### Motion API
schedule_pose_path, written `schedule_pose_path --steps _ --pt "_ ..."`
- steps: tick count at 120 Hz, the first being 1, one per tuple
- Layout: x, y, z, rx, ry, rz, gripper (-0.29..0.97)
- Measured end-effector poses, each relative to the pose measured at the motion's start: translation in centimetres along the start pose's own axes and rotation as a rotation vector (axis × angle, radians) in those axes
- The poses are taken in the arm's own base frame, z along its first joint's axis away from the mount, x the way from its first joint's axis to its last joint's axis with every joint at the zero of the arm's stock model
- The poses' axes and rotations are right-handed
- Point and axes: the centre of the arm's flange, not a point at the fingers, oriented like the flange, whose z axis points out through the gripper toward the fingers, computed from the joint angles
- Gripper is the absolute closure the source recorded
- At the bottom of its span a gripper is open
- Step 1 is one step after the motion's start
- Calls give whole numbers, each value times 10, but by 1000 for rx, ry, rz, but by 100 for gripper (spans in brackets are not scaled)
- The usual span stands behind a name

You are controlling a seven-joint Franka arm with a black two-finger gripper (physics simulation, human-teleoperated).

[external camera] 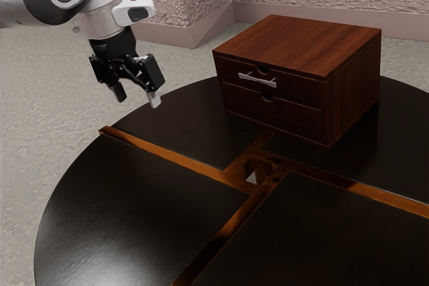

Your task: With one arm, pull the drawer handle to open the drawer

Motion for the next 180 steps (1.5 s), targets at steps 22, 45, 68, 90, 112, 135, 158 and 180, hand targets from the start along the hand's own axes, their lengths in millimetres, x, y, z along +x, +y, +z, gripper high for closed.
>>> schedule_pose_path --steps 22,45,68,90,112,135,158,180 --pt "0 -14 1 -31 -1 -23 0" --pt "-24 25 -113 -18 240 251 0" --pt "-80 141 -164 25 342 885 0" --pt "-110 239 -158 -40 361 1379 0" --pt "-86 272 -109 -61 323 1624 1" --pt "5 -26 -72 103 338 1257 3" --pt "42 -15 -36 132 396 1421 2" --pt "67 -17 1 201 438 1503 6"
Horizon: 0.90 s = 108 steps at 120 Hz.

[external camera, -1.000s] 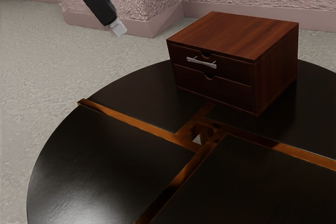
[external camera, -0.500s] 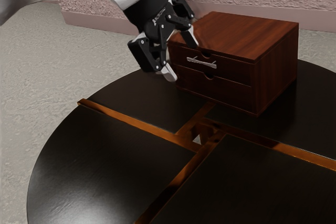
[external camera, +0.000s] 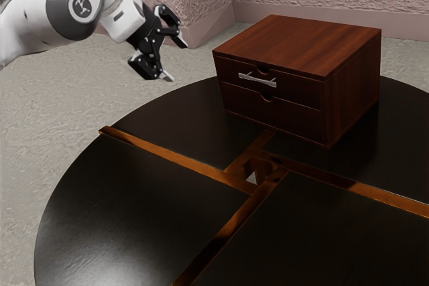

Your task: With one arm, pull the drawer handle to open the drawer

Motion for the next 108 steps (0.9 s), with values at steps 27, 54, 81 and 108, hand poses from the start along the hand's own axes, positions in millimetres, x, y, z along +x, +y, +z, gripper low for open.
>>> schedule_pose_path --steps 27,54,81,108 --pt "-10 -18 41 99 -31 106 14" --pt "-19 -29 68 173 -58 165 22" --pt "-9 -34 103 197 -48 205 26" --pt "-6 -39 130 229 -37 205 31"
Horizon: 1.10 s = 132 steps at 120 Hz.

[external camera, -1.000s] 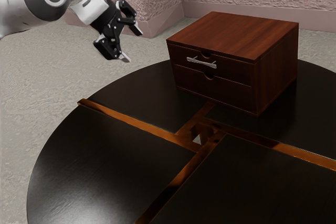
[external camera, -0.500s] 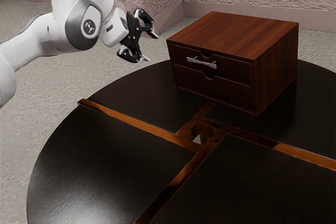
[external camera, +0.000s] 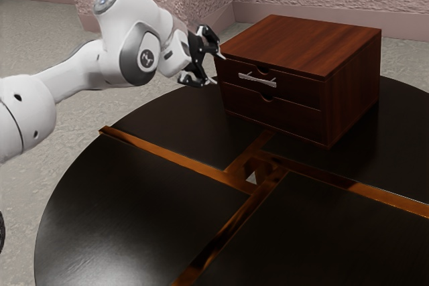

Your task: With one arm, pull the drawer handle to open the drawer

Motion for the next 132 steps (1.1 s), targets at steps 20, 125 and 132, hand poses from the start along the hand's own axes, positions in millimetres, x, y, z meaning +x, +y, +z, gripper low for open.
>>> schedule_pose_path --steps 20,125,132 --pt "2 -2 18 26 3 -4 33" --pt "35 -9 62 77 66 9 43" --pt "34 -9 65 81 67 4 43"
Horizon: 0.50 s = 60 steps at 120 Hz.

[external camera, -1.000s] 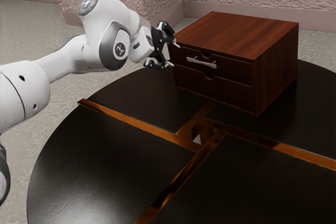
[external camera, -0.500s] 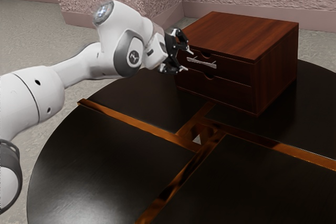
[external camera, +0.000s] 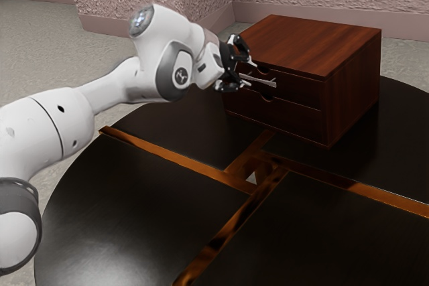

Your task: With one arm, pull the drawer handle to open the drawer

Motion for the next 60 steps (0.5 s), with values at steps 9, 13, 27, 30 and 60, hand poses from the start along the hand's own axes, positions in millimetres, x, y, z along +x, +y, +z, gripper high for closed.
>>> schedule_pose_path --steps 9,13,27,30,60 --pt "-1 2 5 1 3 -5 44" --pt "-1 2 6 1 3 -6 44" --pt "-1 4 9 0 4 -10 46" --pt "-2 4 10 0 4 -11 46" --pt "-1 6 12 -2 6 -16 54"
